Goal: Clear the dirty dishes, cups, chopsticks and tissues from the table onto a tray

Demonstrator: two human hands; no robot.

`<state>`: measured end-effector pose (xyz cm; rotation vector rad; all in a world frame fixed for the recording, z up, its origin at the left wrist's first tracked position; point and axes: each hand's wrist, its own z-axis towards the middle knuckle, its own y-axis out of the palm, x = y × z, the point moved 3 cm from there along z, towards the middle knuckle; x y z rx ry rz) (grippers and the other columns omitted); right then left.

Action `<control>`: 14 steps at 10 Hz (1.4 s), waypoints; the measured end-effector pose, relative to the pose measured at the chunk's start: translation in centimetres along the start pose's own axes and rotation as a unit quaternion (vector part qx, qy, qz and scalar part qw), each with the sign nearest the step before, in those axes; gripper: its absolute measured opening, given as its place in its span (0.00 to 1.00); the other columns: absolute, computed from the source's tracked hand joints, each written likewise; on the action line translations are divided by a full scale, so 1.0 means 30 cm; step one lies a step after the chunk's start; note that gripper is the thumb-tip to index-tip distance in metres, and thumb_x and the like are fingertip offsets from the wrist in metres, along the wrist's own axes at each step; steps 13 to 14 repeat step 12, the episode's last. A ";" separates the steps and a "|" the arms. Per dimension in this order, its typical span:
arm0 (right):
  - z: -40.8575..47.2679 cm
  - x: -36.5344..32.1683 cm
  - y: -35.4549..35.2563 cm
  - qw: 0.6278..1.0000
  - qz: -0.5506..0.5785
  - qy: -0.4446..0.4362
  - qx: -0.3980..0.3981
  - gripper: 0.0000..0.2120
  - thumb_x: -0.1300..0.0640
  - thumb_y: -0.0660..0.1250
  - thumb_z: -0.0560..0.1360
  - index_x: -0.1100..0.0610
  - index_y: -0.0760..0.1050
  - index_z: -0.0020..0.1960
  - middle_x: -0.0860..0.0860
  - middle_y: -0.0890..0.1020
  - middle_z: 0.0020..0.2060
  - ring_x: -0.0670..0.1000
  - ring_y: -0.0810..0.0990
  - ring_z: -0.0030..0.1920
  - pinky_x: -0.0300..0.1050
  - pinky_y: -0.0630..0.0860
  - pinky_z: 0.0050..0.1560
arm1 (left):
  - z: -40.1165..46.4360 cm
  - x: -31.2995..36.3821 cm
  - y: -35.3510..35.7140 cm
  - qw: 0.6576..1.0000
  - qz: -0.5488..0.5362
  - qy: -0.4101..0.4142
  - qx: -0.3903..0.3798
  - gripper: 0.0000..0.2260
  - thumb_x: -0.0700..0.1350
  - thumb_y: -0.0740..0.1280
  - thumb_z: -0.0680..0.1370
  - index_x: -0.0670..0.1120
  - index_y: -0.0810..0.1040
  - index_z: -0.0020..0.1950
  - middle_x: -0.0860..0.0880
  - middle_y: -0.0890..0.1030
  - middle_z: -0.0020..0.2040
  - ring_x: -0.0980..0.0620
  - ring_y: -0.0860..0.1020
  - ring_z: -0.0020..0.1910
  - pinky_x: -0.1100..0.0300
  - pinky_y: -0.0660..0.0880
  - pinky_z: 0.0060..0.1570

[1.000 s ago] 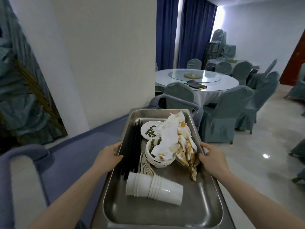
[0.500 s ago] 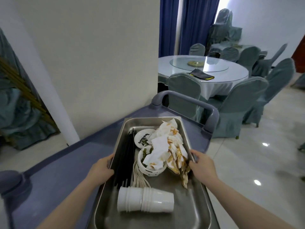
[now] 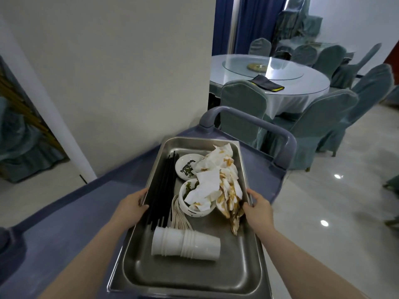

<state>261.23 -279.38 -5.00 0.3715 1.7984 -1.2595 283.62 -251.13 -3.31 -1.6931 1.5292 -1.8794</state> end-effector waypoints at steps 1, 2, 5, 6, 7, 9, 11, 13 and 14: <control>0.010 -0.007 0.015 1.000 0.015 0.007 0.003 0.23 0.61 0.64 0.75 0.50 0.71 0.69 0.53 0.81 0.58 0.52 0.79 0.48 0.52 0.78 0.57 | 0.002 -0.008 -0.034 0.999 -0.011 -0.020 0.023 0.24 0.46 0.65 0.79 0.51 0.64 0.74 0.46 0.74 0.68 0.46 0.73 0.64 0.56 0.70 0.58; 0.004 -0.006 0.020 0.999 0.034 0.015 0.004 0.23 0.62 0.63 0.75 0.50 0.71 0.69 0.50 0.78 0.62 0.52 0.79 0.55 0.48 0.75 0.59 | -0.050 -0.011 -0.055 0.998 -0.030 -0.024 0.054 0.25 0.48 0.65 0.79 0.49 0.63 0.74 0.46 0.69 0.72 0.46 0.69 0.69 0.53 0.65 0.65; -0.167 -0.040 0.123 0.993 0.108 0.043 0.000 0.25 0.60 0.58 0.78 0.44 0.65 0.72 0.50 0.80 0.58 0.53 0.80 0.50 0.49 0.80 0.50 | -0.274 0.006 -0.047 0.975 -0.105 0.005 0.195 0.11 0.42 0.64 0.78 0.54 0.77 0.58 0.56 0.80 0.50 0.56 0.78 0.44 0.63 0.70 0.45; -0.251 -0.057 0.190 0.990 0.116 0.074 -0.014 0.23 0.58 0.57 0.80 0.45 0.60 0.73 0.55 0.80 0.53 0.55 0.79 0.46 0.48 0.77 0.49 | -0.351 -0.028 -0.055 0.967 -0.120 -0.036 0.224 0.12 0.42 0.64 0.78 0.54 0.76 0.59 0.56 0.80 0.46 0.58 0.78 0.44 0.62 0.72 0.44; -0.320 -0.091 0.240 0.991 0.102 0.069 -0.042 0.22 0.57 0.57 0.80 0.48 0.57 0.72 0.59 0.80 0.52 0.58 0.77 0.46 0.49 0.74 0.49 | -0.425 -0.059 -0.069 0.960 -0.139 -0.050 0.237 0.16 0.40 0.64 0.78 0.48 0.74 0.65 0.52 0.79 0.57 0.54 0.77 0.55 0.59 0.71 0.56; -0.476 -0.163 0.304 0.973 0.098 0.043 -0.204 0.35 0.56 0.57 0.80 0.45 0.38 0.77 0.53 0.77 0.45 0.54 0.77 0.42 0.51 0.79 0.46 | -0.540 -0.064 -0.074 0.955 -0.144 -0.071 0.250 0.18 0.40 0.63 0.79 0.44 0.71 0.69 0.50 0.75 0.64 0.52 0.74 0.58 0.58 0.68 0.60; -0.503 -0.202 0.332 0.942 -0.051 -0.053 -0.327 0.39 0.55 0.58 0.79 0.58 0.32 0.76 0.59 0.77 0.59 0.58 0.77 0.56 0.48 0.75 0.51 | -0.623 -0.067 -0.073 0.946 -0.159 -0.084 0.269 0.18 0.39 0.64 0.78 0.46 0.71 0.68 0.49 0.77 0.60 0.52 0.75 0.58 0.58 0.68 0.60; -0.454 -0.232 0.305 0.927 -0.079 -0.104 -0.352 0.25 0.56 0.61 0.76 0.65 0.63 0.70 0.58 0.82 0.51 0.58 0.81 0.50 0.48 0.78 0.48 | -0.643 -0.070 -0.084 0.942 -0.181 -0.094 0.266 0.17 0.38 0.64 0.78 0.46 0.72 0.67 0.49 0.78 0.59 0.51 0.76 0.54 0.61 0.68 0.54; -0.454 -0.232 0.305 0.927 -0.079 -0.104 -0.352 0.25 0.56 0.61 0.76 0.65 0.63 0.70 0.58 0.82 0.51 0.58 0.81 0.50 0.48 0.78 0.48 | -0.643 -0.070 -0.084 0.942 -0.181 -0.094 0.266 0.17 0.38 0.64 0.78 0.46 0.72 0.67 0.49 0.78 0.59 0.51 0.76 0.54 0.61 0.68 0.54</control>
